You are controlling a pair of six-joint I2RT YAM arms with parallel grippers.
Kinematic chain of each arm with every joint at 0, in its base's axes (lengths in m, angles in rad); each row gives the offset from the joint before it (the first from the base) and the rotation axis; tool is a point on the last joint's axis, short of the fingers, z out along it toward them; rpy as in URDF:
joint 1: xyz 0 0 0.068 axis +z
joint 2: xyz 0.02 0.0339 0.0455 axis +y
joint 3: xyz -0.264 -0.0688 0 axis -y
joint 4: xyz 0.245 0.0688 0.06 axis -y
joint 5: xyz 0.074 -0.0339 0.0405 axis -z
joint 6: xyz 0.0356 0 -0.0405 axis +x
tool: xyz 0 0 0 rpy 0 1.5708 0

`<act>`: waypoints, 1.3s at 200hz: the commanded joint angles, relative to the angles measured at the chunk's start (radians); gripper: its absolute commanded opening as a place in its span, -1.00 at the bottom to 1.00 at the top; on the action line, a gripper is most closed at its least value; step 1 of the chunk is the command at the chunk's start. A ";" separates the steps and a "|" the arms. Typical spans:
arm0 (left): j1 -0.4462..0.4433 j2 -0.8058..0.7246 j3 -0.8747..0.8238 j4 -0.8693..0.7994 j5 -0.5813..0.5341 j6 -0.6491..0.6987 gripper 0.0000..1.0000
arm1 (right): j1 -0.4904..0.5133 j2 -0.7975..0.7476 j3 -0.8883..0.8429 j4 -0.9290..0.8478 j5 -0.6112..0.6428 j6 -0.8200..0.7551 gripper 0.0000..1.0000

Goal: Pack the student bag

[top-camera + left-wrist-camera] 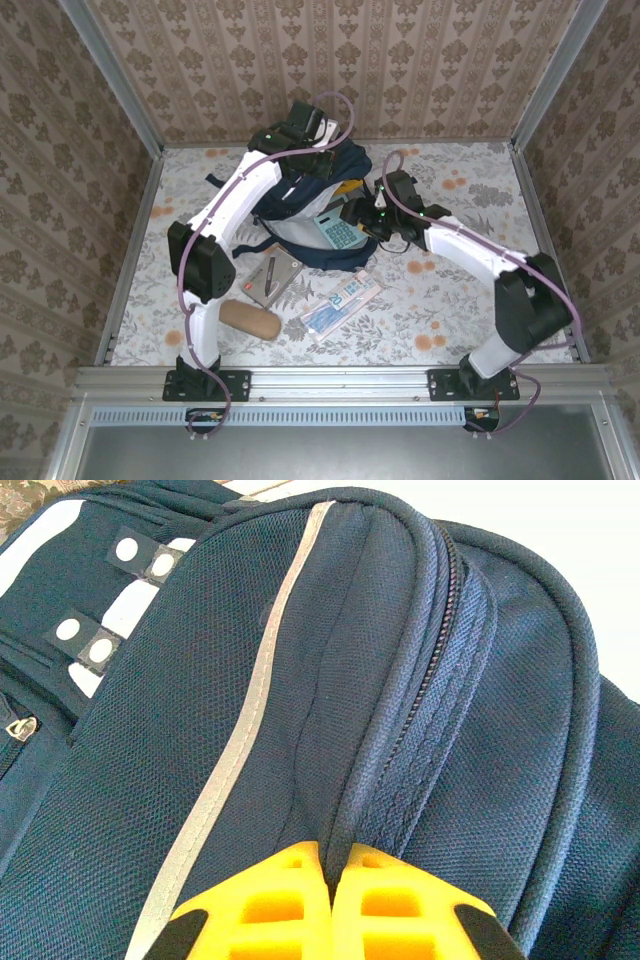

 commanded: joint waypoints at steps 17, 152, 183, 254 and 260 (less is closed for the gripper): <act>0.003 -0.086 0.011 0.073 0.013 -0.027 -1.00 | 0.062 -0.142 -0.159 -0.145 0.116 -0.036 0.28; 0.048 -0.137 -0.074 0.096 0.021 -0.022 -1.00 | 0.413 -0.045 -0.244 0.058 0.293 0.131 0.18; 0.052 -0.145 -0.094 0.102 0.031 -0.024 -1.00 | 0.463 0.099 -0.136 0.068 0.260 0.127 0.15; 0.061 -0.178 -0.147 0.123 0.048 -0.030 -1.00 | 0.487 0.176 -0.178 -0.033 0.228 0.131 0.07; 0.061 -0.178 -0.148 0.124 0.050 -0.030 -1.00 | 0.479 0.165 -0.197 -0.044 0.230 0.123 0.07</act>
